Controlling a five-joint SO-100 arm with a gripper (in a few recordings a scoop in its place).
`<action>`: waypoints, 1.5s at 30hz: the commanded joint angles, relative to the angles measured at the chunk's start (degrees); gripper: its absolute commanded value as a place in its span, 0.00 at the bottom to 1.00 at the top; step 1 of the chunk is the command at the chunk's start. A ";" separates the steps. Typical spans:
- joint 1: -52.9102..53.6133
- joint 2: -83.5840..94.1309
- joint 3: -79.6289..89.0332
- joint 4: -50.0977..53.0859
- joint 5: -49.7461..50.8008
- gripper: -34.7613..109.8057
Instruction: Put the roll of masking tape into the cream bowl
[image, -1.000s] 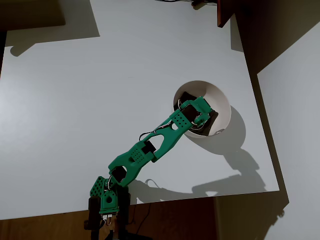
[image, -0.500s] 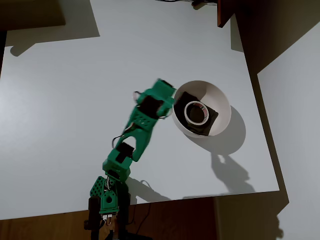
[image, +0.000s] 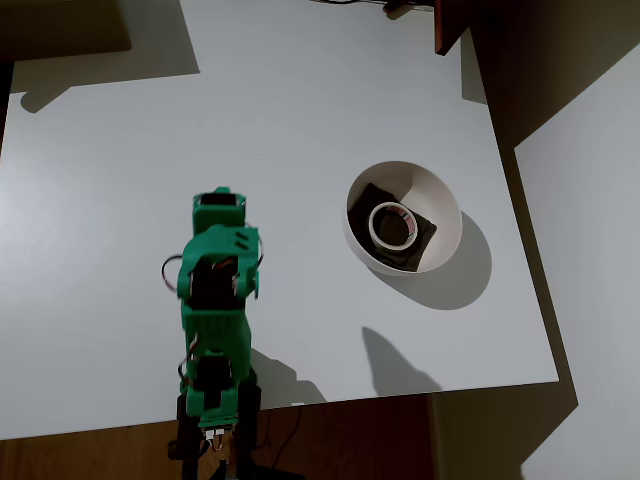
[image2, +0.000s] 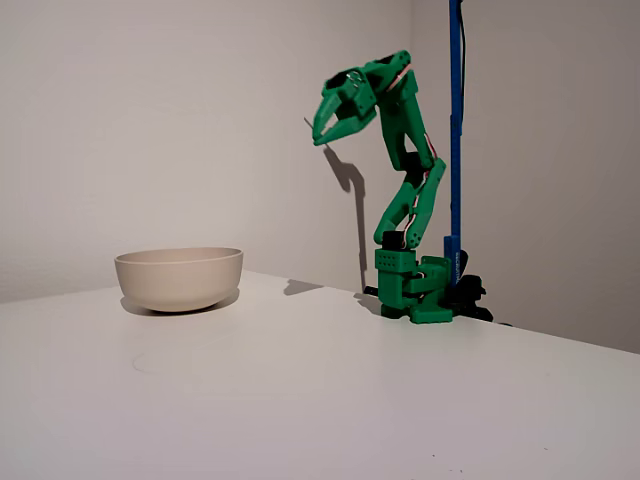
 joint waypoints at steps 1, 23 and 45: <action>-3.43 13.62 18.72 -4.31 -0.88 0.18; -5.10 45.18 72.95 -20.57 -2.29 0.18; -5.27 60.82 88.15 -15.12 -1.14 0.18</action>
